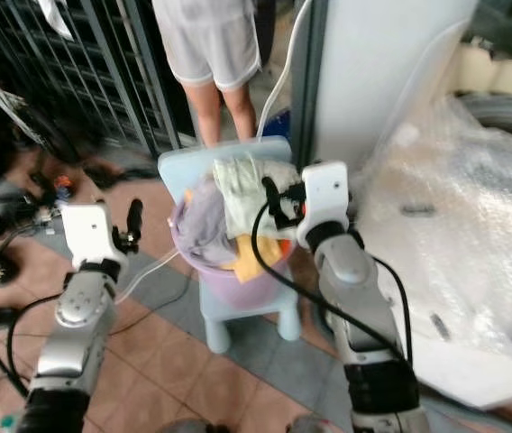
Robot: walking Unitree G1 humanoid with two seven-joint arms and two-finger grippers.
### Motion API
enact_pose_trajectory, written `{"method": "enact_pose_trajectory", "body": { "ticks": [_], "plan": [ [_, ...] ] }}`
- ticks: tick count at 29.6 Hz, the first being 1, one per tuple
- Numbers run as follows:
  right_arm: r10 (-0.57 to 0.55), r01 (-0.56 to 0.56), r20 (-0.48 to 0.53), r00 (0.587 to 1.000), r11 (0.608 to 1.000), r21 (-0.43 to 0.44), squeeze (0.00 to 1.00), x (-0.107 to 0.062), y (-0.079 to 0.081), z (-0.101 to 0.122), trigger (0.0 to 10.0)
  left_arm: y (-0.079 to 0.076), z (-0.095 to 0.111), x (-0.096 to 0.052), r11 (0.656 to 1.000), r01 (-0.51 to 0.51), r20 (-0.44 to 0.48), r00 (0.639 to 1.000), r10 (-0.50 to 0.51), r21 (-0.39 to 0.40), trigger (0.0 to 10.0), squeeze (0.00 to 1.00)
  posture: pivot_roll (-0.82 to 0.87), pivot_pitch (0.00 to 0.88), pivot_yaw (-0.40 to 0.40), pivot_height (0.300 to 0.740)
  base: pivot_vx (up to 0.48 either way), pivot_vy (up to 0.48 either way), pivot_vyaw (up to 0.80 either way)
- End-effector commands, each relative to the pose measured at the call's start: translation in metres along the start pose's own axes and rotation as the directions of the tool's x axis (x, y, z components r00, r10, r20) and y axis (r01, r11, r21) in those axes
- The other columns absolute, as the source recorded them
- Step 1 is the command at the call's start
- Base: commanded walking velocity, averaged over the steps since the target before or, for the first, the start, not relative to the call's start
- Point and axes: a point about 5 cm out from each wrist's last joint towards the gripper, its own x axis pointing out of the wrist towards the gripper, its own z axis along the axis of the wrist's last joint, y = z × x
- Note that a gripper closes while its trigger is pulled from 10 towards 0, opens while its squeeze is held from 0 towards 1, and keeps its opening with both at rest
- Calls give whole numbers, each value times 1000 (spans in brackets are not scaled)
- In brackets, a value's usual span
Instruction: Clothes washing
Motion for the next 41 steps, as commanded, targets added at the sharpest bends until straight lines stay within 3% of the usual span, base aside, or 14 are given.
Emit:
{"method": "enact_pose_trajectory", "body": {
  "ticks": [1,6,12,15,23,28,34,41],
  "plan": [
    [-23,23,2,1000,999,-22,0,3,-6,4,10000,-3,0,-4,1000,15,-8,1000,-15,8,10000,0,-74,0,100,740,401,262,0],
    [-15,13,-24,1000,998,-63,0,17,-6,3,10000,1,-2,-6,1000,4,-20,1000,-4,15,10000,0,-54,0,76,740,282,52,0],
    [11,-19,-113,994,997,-70,0,11,-2,-14,10000,6,-7,-12,999,-32,-44,999,33,11,10000,0,-52,0,71,740,0,0,0],
    [-8,-5,-169,986,997,-77,0,5,-3,-27,10000,-4,-5,-15,1000,3,-41,999,-4,-4,10000,0,-57,0,72,740,0,0,0],
    [11,-20,-219,976,999,-40,0,10,4,-32,10000,-2,-1,-6,1000,28,-30,999,-28,6,10000,0,-55,0,88,740,0,0,0],
    [62,-101,-404,913,992,-75,0,0,8,-64,10000,1,-6,-13,1000,-14,-47,999,13,-12,10000,0,-59,0,56,740,0,0,0],
    [-23,-67,-444,896,980,-186,0,12,4,-80,10000,-16,-7,-22,998,44,-52,998,-46,-39,10000,0,-42,0,49,740,0,0,0],
    [-100,-17,-437,894,967,-255,0,22,-1,-90,10000,-8,-9,-27,998,39,-64,997,-41,-39,10000,0,-21,0,48,740,137,0,0]
  ]
}}
